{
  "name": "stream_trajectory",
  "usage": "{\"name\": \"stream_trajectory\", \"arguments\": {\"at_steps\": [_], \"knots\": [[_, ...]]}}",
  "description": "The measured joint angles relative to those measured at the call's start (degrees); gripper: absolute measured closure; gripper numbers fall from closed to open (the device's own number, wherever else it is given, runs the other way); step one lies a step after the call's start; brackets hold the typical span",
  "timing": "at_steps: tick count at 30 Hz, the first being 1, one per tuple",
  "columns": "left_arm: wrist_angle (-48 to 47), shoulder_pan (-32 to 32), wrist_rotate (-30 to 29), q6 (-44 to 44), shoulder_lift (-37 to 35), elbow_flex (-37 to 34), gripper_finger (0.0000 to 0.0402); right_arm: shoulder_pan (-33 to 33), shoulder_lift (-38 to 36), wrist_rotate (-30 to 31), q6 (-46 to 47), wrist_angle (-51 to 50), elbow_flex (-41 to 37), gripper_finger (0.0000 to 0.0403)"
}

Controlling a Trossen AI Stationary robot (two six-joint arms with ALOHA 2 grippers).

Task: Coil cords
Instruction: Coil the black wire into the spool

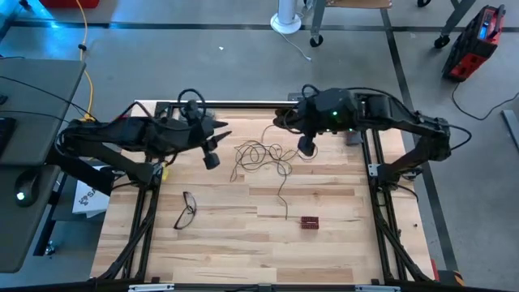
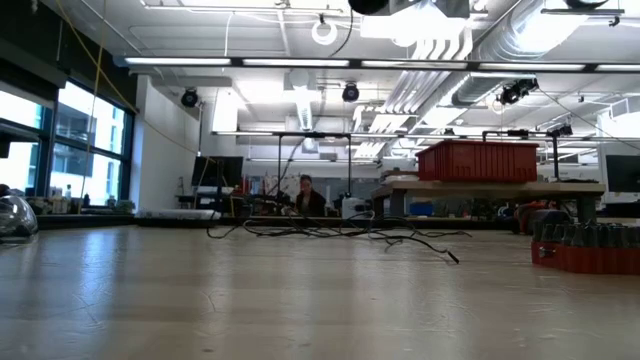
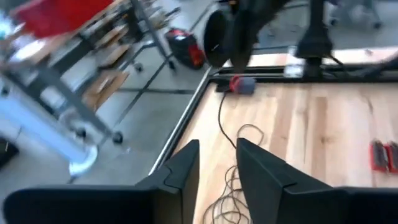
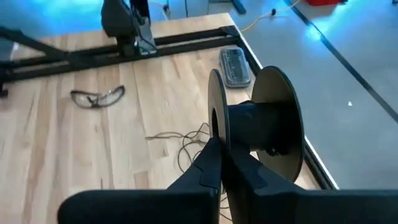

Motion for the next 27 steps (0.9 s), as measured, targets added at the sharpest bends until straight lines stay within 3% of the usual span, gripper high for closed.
{"name": "stream_trajectory", "arguments": {"at_steps": [4,7,11,16,23,27], "knots": [[2.5,1.2,-0.3,-4.7,0.1,-6.1,0.0269,0.0,-3.8,-2.7,3.9,11.8,-10.5,0.0402],[15.5,2.6,0.5,-4.3,0.1,-13.6,0.0256,0.0,-6.3,-6.5,7.7,27.2,-18.8,0.0403],[31.4,5.7,10.2,-5.8,0.2,-20.6,0.0245,0.0,-8.7,-9.8,11.3,37.0,-22.9,0.0403],[38.9,9.6,23.2,-10.4,-0.6,-19.0,0.0241,0.0,-10.9,-14.9,11.9,36.7,-20.6,0.0403],[39.5,12.9,32.6,-5.2,0.0,-10.7,0.0240,0.0,-11.2,-19.9,10.9,32.9,-12.9,0.0403],[40.5,15.0,42.7,-11.5,2.2,-6.9,0.0240,0.0,-11.2,-22.0,9.4,33.5,-9.5,0.0403]]}}
